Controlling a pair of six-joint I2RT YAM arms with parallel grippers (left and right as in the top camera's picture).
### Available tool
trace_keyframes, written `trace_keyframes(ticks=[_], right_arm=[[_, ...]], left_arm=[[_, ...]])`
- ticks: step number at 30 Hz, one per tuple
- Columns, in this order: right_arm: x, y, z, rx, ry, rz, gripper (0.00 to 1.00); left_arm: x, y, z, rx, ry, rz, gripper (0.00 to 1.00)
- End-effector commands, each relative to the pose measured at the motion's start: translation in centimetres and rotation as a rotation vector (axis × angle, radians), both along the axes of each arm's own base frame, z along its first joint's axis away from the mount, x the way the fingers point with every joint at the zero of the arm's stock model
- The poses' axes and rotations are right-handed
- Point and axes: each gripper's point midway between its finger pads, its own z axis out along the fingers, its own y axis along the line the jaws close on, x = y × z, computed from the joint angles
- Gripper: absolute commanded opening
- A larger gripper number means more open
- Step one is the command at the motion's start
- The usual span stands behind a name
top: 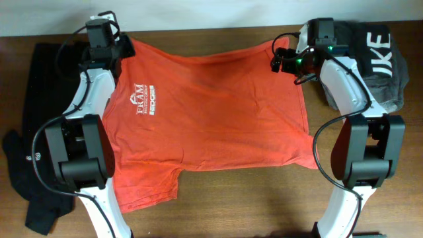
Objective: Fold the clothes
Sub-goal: 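Release the shoulders and raise both grippers away from the shirt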
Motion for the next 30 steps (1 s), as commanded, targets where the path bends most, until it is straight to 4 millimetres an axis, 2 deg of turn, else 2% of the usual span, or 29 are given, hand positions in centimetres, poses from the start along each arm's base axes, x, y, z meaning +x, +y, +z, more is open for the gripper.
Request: trace_keyframes(ticks=[1, 4, 7, 10, 14, 16, 18, 19, 21, 23, 25, 30], right_arm=[[0.1, 0.4, 0.5, -0.008, -0.013, 0.016, 0.99], [0.2, 0.3, 0.5, -0.008, -0.018, 0.015, 0.99], [0.2, -0.1, 1.3, -0.007, -0.030, 0.006, 0.99], [-0.4, -1.0, 3.2, -0.008, -0.046, -0.011, 0.99], [-2.4, -2.1, 7.9, -0.010, -0.089, -0.035, 0.99], [-4.3, -2.8, 11.1, -0.010, -0.115, -0.055, 0.99], [-6.5, -3.3, 14.4, -0.013, -0.147, -0.070, 0.99], [-8.3, -3.6, 16.6, -0.010, -0.170, -0.086, 0.99], [-10.6, -3.5, 18.7, 0.013, -0.177, -0.122, 0.99], [-12.8, -3.3, 19.7, 0.015, -0.162, -0.125, 0.99], [-15.1, -3.3, 19.8, 0.012, -0.116, -0.140, 0.97], [-19.8, -4.8, 17.9, -0.061, 0.063, -0.245, 0.97]], left_arm=[[0.3, 0.4, 0.8, 0.010, -0.017, 0.012, 0.99], [0.0, 0.4, 0.7, 0.025, 0.003, 0.001, 0.99], [-0.9, 0.3, 1.7, 0.026, 0.022, 0.000, 0.99], [-2.2, 0.2, 4.1, 0.026, 0.029, 0.000, 0.99], [-5.3, 0.1, 9.2, 0.026, 0.026, 0.000, 0.99], [-7.3, -0.1, 12.0, 0.026, 0.022, 0.000, 0.99], [-10.2, -0.7, 15.4, 0.016, 0.014, -0.019, 0.99], [-12.1, -1.3, 17.3, 0.004, 0.006, -0.042, 0.99], [-14.5, -2.0, 19.1, -0.012, 0.008, -0.070, 0.99], [-16.7, -2.6, 20.0, -0.028, 0.030, -0.090, 0.99], [-18.8, -2.7, 20.0, -0.032, 0.075, -0.089, 0.99], [-23.0, -2.8, 18.1, -0.045, 0.232, -0.085, 0.99]])
